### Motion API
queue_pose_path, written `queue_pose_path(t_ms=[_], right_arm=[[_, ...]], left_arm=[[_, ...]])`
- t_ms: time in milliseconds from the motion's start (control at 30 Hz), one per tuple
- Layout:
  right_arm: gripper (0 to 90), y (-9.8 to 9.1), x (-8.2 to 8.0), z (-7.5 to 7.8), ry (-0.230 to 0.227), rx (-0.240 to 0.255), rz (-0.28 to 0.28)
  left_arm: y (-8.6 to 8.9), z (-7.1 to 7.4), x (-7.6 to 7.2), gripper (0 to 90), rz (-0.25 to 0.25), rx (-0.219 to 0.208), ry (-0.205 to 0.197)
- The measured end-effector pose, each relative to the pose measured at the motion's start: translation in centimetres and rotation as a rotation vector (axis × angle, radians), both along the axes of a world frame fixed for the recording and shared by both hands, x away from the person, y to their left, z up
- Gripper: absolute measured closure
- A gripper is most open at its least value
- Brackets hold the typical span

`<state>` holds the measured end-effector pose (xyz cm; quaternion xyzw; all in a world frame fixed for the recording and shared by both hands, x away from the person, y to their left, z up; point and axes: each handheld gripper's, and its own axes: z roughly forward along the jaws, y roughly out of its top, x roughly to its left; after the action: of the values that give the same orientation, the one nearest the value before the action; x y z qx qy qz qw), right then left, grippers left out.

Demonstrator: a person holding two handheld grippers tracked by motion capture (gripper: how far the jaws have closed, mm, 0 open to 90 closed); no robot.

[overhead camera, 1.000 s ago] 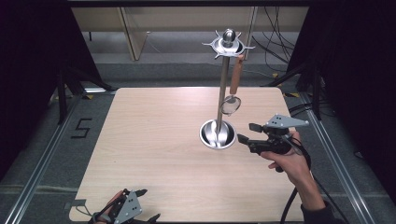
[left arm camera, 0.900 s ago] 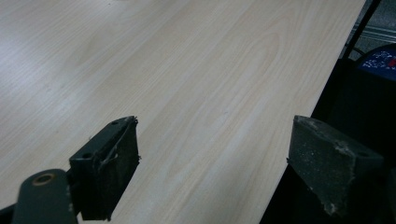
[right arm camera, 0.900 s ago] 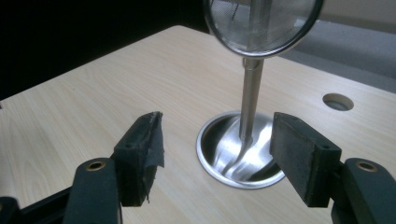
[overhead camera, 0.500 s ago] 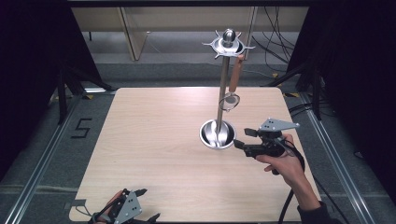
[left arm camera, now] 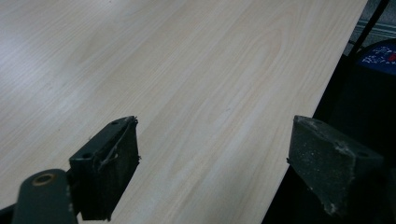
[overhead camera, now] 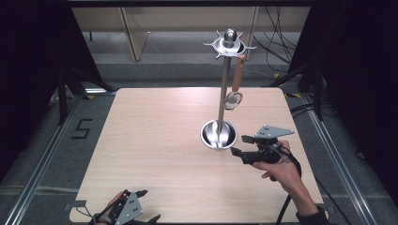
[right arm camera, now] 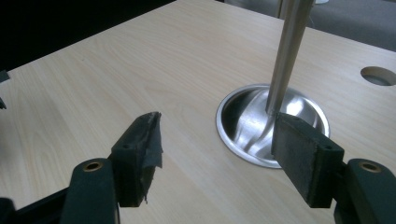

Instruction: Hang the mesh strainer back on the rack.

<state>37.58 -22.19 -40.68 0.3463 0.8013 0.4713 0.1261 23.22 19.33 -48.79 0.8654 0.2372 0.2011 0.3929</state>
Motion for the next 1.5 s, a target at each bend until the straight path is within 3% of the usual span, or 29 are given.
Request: queue_pose_path(t_ms=[233, 267, 300, 333, 433, 467, 567, 767, 833, 900, 967, 1000, 1200, 1233, 1333, 1367, 1500], right_arm=[[33.9, 0.3, -0.3, -0.9, -0.014, -0.006, 0.023], [33.9, 0.4, -0.5, -1.0, 0.006, -0.006, 0.011], [33.9, 0.4, -0.4, -1.2, -0.004, -0.008, 0.018], [33.8, 0.5, -0.6, -1.3, 0.018, -0.007, 0.017], [33.7, 0.6, -0.7, -1.8, 0.021, -0.018, 0.023], [33.7, 0.5, -0.6, -1.9, 0.002, -0.031, 0.028], [33.5, 0.7, -0.9, -2.3, 0.024, -0.018, 0.03], [31.5, 0.6, -0.9, -3.0, 0.001, -0.024, 0.037], [30.4, 0.9, -1.2, -3.4, 0.013, 0.007, 0.017], [29.8, 0.9, -1.2, -3.4, 0.023, -0.004, 0.016], [29.2, 1.1, -1.3, -3.7, 0.041, 0.031, 0.014], [28.9, 0.8, -1.3, -3.7, 0.059, 0.001, 0.042], [28.3, 0.9, -1.6, -4.2, 0.081, 0.019, 0.049], [28.3, 0.8, -1.6, -4.3, 0.052, 0.002, 0.045], [27.8, 0.9, -1.7, -4.7, 0.061, -0.009, 0.039], [27.9, 1.0, -2.0, -4.8, 0.089, 0.002, 0.038], [27.8, 1.1, -2.0, -5.4, 0.082, 0.003, 0.058]], left_arm=[[0.0, 0.0, 0.0, 15.5, 0.002, 0.006, 0.006], [0.0, 0.1, 0.0, 15.5, -0.002, 0.013, 0.016], [0.0, 0.0, 0.0, 15.5, -0.001, 0.012, 0.016], [0.0, 0.0, 0.0, 15.5, 0.004, 0.003, 0.002], [0.0, 0.0, 0.0, 15.5, 0.001, 0.009, 0.01], [0.0, 0.0, 0.0, 15.5, 0.0, 0.014, 0.017], [0.0, 0.0, 0.0, 15.5, 0.008, 0.007, 0.003], [0.0, 0.0, 0.0, 15.5, 0.001, 0.013, 0.014], [0.0, 0.0, 0.0, 15.5, 0.002, 0.012, 0.014], [0.0, 0.0, 0.0, 15.5, 0.0, 0.013, 0.014], [0.0, 0.0, 0.0, 15.5, 0.002, 0.011, 0.017], [0.0, 0.0, 0.0, 15.4, 0.008, 0.008, 0.0], [0.0, 0.0, 0.0, 15.5, 0.0, 0.013, 0.014], [0.0, 0.0, 0.0, 15.4, 0.0, 0.014, 0.014], [0.0, 0.0, 0.0, 15.4, 0.001, 0.013, 0.014], [0.0, 0.0, 0.0, 15.5, -0.001, 0.013, 0.015], [0.0, 0.1, 0.0, 15.5, 0.001, 0.019, 0.016]])
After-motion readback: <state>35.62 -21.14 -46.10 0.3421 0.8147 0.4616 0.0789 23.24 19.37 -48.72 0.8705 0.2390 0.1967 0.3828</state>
